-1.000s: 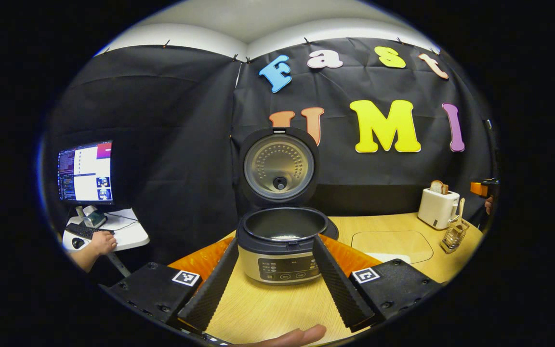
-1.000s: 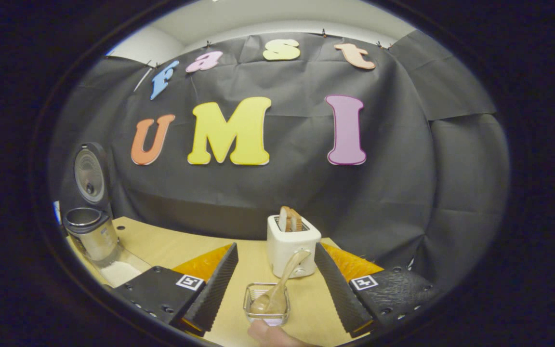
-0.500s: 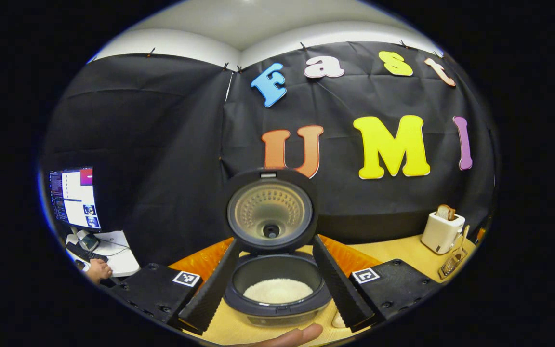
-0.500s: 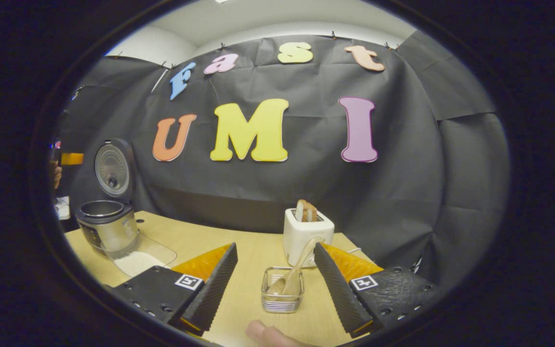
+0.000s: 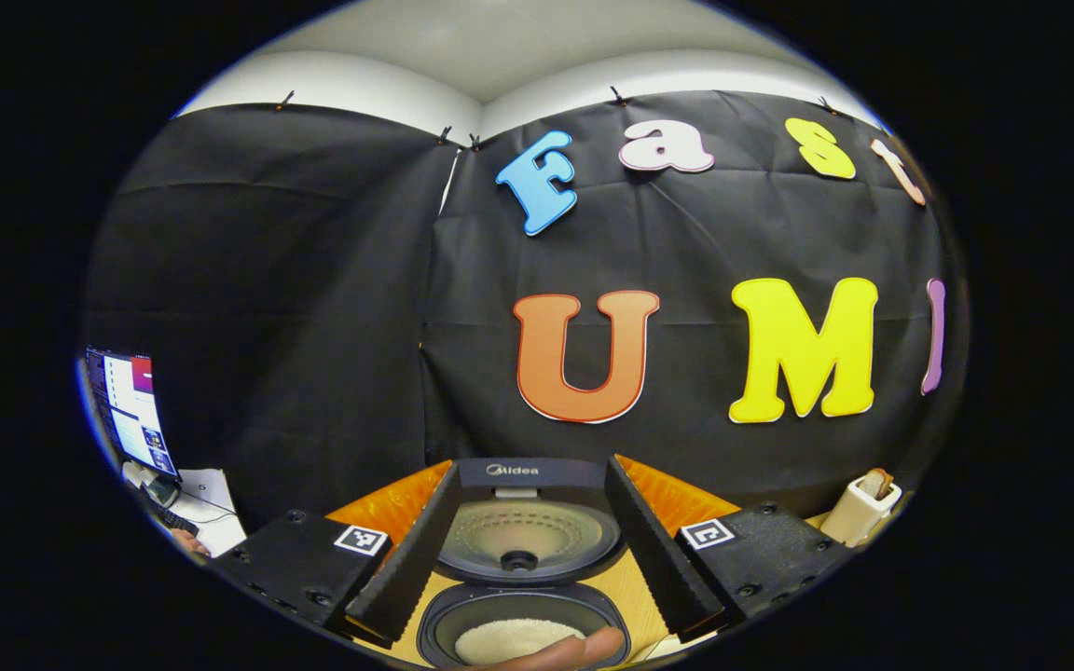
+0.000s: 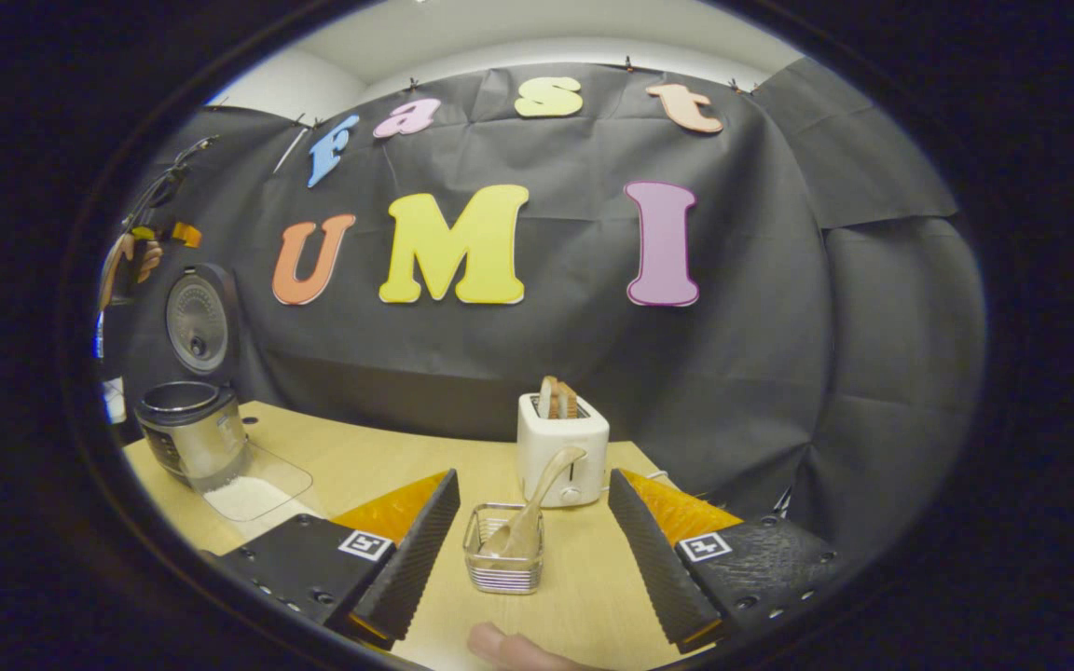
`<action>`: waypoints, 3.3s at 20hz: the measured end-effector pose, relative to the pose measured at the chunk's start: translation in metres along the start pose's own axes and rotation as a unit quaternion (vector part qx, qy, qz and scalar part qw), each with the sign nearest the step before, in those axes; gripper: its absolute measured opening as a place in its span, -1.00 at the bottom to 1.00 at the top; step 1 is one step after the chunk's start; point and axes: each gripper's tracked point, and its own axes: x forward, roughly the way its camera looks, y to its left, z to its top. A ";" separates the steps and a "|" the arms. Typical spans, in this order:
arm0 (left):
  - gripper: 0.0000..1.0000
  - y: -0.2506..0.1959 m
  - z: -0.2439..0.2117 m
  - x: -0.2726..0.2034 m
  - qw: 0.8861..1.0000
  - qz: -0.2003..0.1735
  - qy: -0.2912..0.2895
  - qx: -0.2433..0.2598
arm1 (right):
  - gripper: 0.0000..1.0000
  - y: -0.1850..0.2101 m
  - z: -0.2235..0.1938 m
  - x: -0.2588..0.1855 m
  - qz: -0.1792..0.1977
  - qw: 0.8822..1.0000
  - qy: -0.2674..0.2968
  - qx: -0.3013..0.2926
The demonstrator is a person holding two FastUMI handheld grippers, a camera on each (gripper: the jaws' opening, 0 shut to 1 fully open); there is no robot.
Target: Close the left gripper, press the button to open the rice cooker; take a wooden spoon from the chopstick holder with the right hand, scoop a spoonful of rice and pour it into the rice cooker, then put the wooden spoon back into the chopstick holder.
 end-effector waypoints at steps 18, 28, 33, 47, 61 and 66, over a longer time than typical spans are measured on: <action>0.98 0.003 -0.032 0.055 0.997 -0.014 0.076 0.027 | 0.94 0.010 -0.007 -0.026 0.019 0.999 -0.037 -0.016; 0.98 -0.004 -0.076 -0.029 0.994 -0.042 0.090 0.038 | 0.94 0.036 -0.020 -0.082 0.039 0.998 -0.046 -0.028; 0.98 -0.007 -0.108 -0.063 0.993 -0.055 0.103 0.029 | 0.94 0.046 -0.020 -0.112 0.038 0.998 -0.053 -0.018; 0.99 -0.008 -0.207 -0.115 0.986 -0.050 0.154 0.033 | 0.86 0.066 -0.036 -0.140 0.047 0.998 -0.038 -0.005; 0.99 -0.008 -0.228 -0.116 0.994 -0.038 0.096 0.027 | 0.91 0.072 -0.076 -0.128 0.065 0.998 0.025 0.009; 0.98 -0.009 -0.235 -0.119 0.997 -0.026 0.064 0.027 | 0.94 0.073 -0.083 -0.127 0.066 0.997 0.037 0.008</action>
